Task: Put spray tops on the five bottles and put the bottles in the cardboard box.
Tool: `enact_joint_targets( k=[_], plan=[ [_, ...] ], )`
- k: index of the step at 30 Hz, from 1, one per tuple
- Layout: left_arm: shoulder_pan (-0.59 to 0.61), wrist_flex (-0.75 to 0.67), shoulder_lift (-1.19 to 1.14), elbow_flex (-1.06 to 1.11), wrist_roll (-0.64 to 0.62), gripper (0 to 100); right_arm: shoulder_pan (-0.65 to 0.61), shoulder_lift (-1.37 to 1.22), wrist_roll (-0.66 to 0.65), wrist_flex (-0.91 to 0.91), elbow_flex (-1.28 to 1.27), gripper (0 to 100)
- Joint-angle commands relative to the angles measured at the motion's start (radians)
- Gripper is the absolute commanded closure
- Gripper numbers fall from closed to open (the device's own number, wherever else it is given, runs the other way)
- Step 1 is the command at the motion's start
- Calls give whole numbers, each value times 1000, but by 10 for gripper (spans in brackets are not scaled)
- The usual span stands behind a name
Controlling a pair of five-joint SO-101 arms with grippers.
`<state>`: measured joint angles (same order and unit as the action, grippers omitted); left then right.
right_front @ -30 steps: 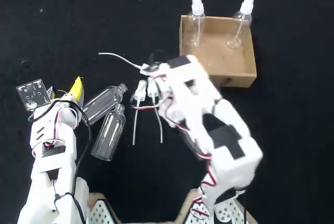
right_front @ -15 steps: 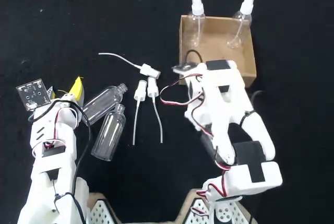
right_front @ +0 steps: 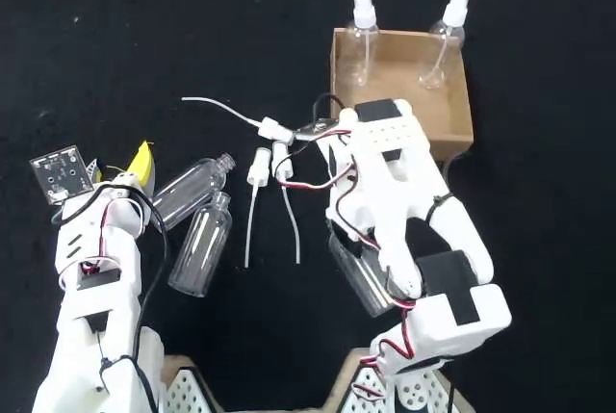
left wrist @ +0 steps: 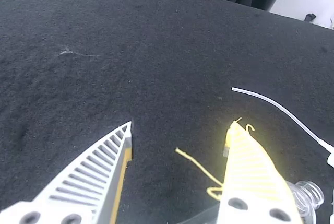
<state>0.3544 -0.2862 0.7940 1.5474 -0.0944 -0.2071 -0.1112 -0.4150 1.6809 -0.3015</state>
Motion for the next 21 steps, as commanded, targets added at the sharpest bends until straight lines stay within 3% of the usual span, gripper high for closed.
enact_joint_targets(
  k=[1, 10, 17, 21],
  plan=[
    [-7, -26, 11, -15, 11, 722, -17, 12, 41, -15, 51, 649],
    [-7, -26, 11, -16, 11, 722, -94, 159, 46, 57, 12, 649],
    [-7, -26, 11, -13, 11, 722, -110, 171, 110, -201, -193, 649],
    [-7, -26, 11, -13, 11, 722, -109, 171, 107, -239, -248, 649]
  ],
)
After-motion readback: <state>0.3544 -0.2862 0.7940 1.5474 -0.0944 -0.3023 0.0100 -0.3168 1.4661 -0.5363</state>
